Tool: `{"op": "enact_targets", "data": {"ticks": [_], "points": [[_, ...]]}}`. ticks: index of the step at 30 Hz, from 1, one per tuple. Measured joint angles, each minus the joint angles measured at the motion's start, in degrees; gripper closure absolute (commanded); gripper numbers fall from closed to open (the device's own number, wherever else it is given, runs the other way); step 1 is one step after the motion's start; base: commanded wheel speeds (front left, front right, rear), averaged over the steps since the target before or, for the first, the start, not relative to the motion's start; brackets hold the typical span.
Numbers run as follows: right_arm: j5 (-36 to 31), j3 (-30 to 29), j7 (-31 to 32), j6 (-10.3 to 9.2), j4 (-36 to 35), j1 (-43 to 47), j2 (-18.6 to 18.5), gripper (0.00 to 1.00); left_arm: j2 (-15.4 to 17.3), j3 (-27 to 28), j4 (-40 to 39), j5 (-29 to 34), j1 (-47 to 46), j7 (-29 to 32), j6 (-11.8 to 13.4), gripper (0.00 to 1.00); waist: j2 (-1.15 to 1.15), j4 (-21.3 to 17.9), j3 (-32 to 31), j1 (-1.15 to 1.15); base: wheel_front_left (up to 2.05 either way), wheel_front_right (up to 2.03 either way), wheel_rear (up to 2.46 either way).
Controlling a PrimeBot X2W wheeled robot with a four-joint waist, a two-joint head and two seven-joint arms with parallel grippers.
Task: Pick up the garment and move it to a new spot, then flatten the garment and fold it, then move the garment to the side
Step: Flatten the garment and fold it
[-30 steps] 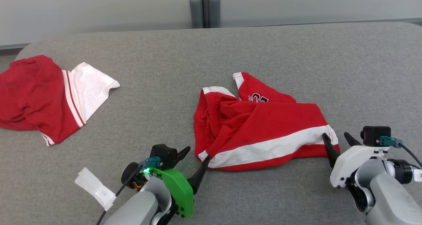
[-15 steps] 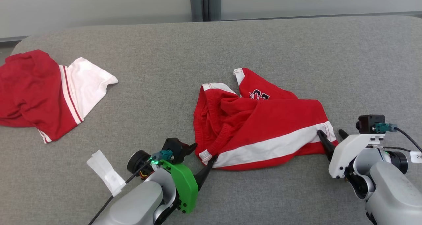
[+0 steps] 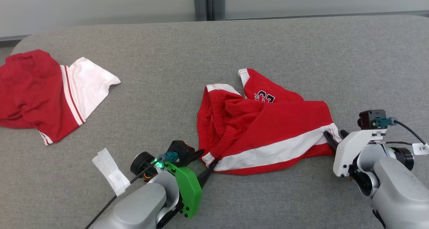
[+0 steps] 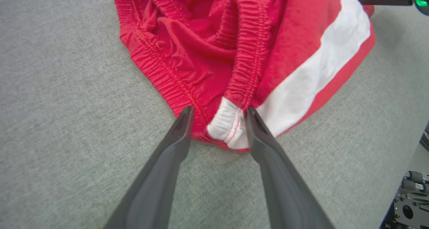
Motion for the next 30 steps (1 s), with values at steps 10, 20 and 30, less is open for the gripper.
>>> {"op": "enact_targets", "data": {"ticks": [10,20,30], "points": [[-1.0,3.4,-2.6,0.01,0.0,-0.6,-0.5,1.0,-1.2,-2.4,1.3,-2.6,-0.6,-0.5,0.0,1.0,0.0,-0.7,0.0,0.0,0.0,0.0,0.0],[1.6,3.9,-9.2,0.01,-7.0,-1.0,-1.1,1.0,-0.4,1.7,-8.6,-11.8,-1.2,-4.6,0.0,1.0,0.0,-0.5,-0.3,0.0,0.0,0.0,0.0],[9.9,-1.0,-12.2,0.01,-27.5,-0.1,-5.3,1.0,2.5,18.8,-28.6,-15.6,-2.5,-4.9,0.0,1.0,0.0,-1.1,0.4,0.0,0.0,0.0,0.0]]}}
